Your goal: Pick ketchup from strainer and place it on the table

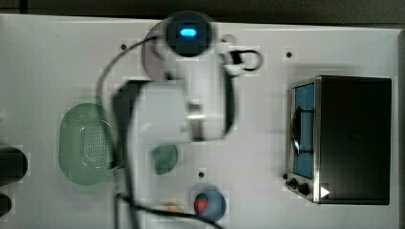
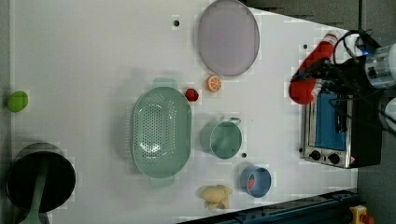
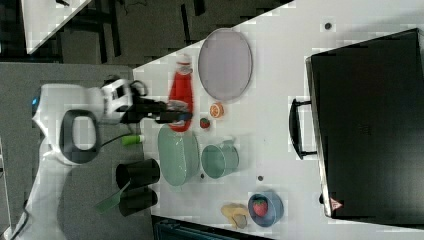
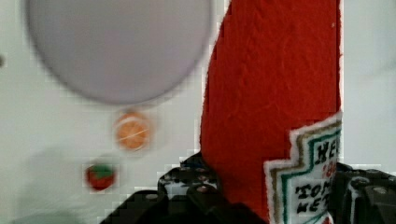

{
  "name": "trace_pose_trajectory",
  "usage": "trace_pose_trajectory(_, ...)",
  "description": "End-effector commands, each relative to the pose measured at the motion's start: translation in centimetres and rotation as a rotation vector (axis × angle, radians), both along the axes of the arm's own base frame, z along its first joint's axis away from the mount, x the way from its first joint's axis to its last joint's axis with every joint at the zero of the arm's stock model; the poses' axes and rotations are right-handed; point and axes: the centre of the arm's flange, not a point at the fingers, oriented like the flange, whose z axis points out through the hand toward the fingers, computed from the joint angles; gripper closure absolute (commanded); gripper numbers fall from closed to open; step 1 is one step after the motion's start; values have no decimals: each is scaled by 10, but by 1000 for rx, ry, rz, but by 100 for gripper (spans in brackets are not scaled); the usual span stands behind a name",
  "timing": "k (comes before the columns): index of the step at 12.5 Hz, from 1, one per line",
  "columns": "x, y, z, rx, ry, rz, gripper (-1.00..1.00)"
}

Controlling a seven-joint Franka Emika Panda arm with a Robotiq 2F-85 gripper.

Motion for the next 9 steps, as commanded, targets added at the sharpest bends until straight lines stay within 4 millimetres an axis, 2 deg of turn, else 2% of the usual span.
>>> trace_pose_trajectory(1,-9,-30,-10,-2,-2,117,-19)
trace_pose_trajectory(4,-26,-48,-63,-1,-46,92,-19)
trace_pose_trajectory(8,-59,-46,-150,27,-39,94,-19)
trace_pose_trajectory(9,-65,-46,-169,36,-27,92,-26)
